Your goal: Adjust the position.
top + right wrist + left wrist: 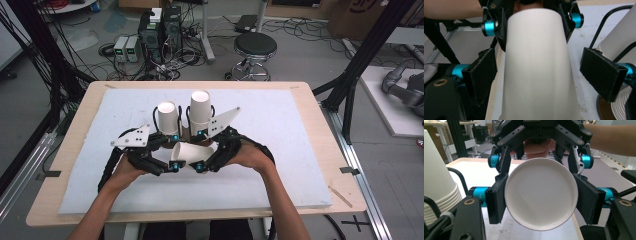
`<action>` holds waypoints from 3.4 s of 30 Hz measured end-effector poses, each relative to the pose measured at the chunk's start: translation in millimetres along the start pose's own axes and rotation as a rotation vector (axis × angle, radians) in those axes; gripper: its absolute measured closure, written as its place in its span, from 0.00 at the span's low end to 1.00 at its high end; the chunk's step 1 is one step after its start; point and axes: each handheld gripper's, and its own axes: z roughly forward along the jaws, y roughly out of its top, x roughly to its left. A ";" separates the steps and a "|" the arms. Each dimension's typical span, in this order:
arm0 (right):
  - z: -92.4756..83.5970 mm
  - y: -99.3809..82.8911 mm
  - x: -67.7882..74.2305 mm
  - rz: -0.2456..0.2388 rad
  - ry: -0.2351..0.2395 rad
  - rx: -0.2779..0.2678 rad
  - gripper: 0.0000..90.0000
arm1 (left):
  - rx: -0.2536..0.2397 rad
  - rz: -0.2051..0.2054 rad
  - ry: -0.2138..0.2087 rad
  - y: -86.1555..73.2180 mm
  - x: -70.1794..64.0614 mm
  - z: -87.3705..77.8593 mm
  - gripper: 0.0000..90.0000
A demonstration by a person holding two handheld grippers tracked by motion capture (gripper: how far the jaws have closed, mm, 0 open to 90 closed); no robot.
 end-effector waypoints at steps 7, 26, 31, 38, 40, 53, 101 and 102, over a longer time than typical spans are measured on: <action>1.2 0.8 1.8 -0.002 -0.004 -0.014 0.17 | -0.020 -0.008 0.000 0.1 -0.1 -0.5 0.37; 6.7 -19.4 6.3 0.030 -0.006 -0.123 0.17 | -0.060 -0.014 0.000 -1.2 0.1 -3.7 0.37; 7.8 -22.9 6.6 0.034 -0.007 -0.143 0.16 | -0.069 -0.015 0.002 -1.5 -0.1 -4.9 0.37; 7.8 -25.4 7.0 0.040 -0.011 -0.165 0.17 | -0.081 -0.015 -0.001 -1.3 0.2 -7.0 0.37; 7.5 -27.1 7.6 0.051 -0.005 -0.179 0.17 | -0.083 -0.014 -0.004 -1.2 0.1 -7.1 0.37; 10.8 -37.4 6.8 0.082 0.017 -0.237 0.17 | -0.087 -0.012 -0.008 -1.3 -0.2 -6.7 0.37; 7.7 -37.7 7.6 0.048 0.003 -0.218 0.32 | -0.068 0.021 0.010 -0.8 -4.7 -4.1 0.35; 7.8 -37.7 7.3 0.048 0.001 -0.219 0.32 | -0.065 0.026 0.028 -0.7 -5.9 -3.2 0.28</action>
